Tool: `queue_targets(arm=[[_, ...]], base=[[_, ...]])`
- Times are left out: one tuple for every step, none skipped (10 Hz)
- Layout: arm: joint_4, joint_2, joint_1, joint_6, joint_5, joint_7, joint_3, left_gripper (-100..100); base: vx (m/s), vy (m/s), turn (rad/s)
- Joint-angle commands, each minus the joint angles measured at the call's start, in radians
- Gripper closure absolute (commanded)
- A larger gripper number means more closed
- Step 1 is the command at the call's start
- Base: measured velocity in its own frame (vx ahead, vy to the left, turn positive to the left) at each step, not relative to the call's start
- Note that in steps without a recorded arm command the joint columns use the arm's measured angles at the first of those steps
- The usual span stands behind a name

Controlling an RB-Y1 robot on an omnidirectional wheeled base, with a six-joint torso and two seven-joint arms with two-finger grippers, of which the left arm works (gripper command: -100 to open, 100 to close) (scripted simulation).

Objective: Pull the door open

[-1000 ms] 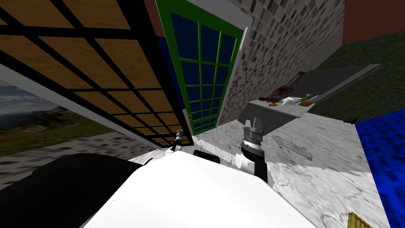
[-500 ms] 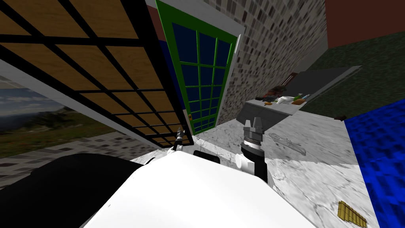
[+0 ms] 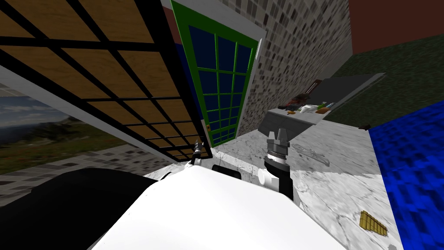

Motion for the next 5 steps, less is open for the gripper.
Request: queue_targets(arm=[[-0.007, -0.006, -0.002, 0.004, 0.019, 0.05, -0.007, -100], [-0.007, -0.006, -0.002, 0.004, 0.019, 0.053, -0.007, -100], [-0.009, -0.01, -0.005, 0.006, 0.036, 0.094, -0.014, -100], [-0.012, -0.015, -0.008, 0.008, 0.052, 0.119, -0.021, -100], [-0.012, -0.015, -0.008, 0.008, 0.052, 0.135, -0.021, -100]], base=[[-0.052, 0.012, -0.032], [-0.042, 0.014, -0.023], [-0.048, 0.013, -0.042], [-0.067, 0.0, -0.057], [-0.049, 0.004, -0.016]])
